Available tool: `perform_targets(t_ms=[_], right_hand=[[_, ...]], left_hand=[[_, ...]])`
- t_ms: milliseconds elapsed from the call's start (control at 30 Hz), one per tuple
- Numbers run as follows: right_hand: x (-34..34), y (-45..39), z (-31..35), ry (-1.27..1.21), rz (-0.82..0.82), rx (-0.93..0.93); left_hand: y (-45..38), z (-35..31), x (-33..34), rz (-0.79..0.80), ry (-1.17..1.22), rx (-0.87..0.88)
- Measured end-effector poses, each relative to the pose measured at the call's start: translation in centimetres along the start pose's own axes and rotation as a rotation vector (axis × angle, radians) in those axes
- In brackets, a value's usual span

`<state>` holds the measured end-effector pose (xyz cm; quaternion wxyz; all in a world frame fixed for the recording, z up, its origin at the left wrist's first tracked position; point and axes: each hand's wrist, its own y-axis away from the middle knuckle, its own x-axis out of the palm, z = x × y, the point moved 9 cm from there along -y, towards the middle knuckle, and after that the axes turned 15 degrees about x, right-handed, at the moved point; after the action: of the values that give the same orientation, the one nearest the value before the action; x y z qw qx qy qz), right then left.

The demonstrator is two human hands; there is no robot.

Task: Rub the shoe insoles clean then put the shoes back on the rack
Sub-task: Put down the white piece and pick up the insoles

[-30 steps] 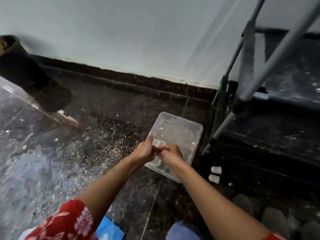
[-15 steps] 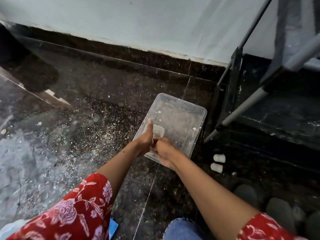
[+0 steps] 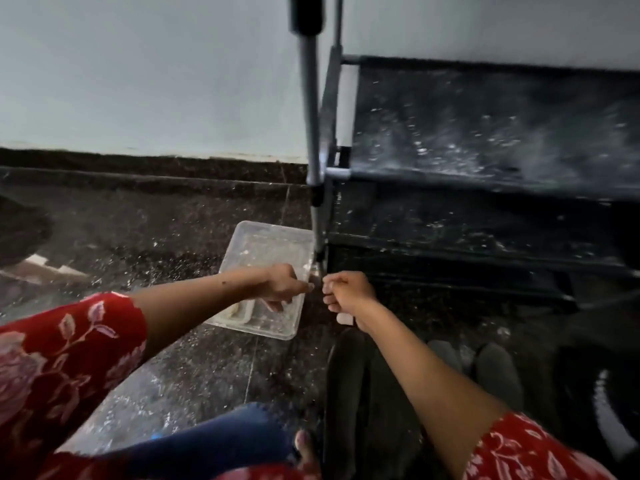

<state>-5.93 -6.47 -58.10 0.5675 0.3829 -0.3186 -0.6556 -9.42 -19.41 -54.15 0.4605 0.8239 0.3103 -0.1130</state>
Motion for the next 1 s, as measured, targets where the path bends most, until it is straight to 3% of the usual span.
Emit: perform_targets(t_ms=[100, 200, 333, 600, 800, 1000], right_hand=[[-5.7, 0.6, -2.4, 0.033, -0.144, 0.035], [-9.2, 0.6, -6.6, 0.107, -0.242, 0.113], [-10.6, -1.1, -13.8, 0.183, -0.261, 0.222], [-9.9, -1.4, -24.0, 0.224, -0.291, 0.477], [-10.0, -1.6, -26.3, 0.189, -0.404, 0.566], [-10.1, -1.7, -26.5, 0.13, -0.46, 0.596]], left_hand=[[0.3, -3.1, 3.9, 0.067, 0.002, 0.018], [-1.4, -3.1, 7.7, 0.026, 0.057, -0.005], [-2.5, 0.3, 12.6, -0.135, 0.23, -0.115], [-0.3, 9.7, 20.5, -0.129, 0.078, -0.378], [-0.8, 10.6, 21.8, -0.229, 0.293, -0.472], [-1.7, 10.7, 22.3, -0.276, 0.334, -0.5]])
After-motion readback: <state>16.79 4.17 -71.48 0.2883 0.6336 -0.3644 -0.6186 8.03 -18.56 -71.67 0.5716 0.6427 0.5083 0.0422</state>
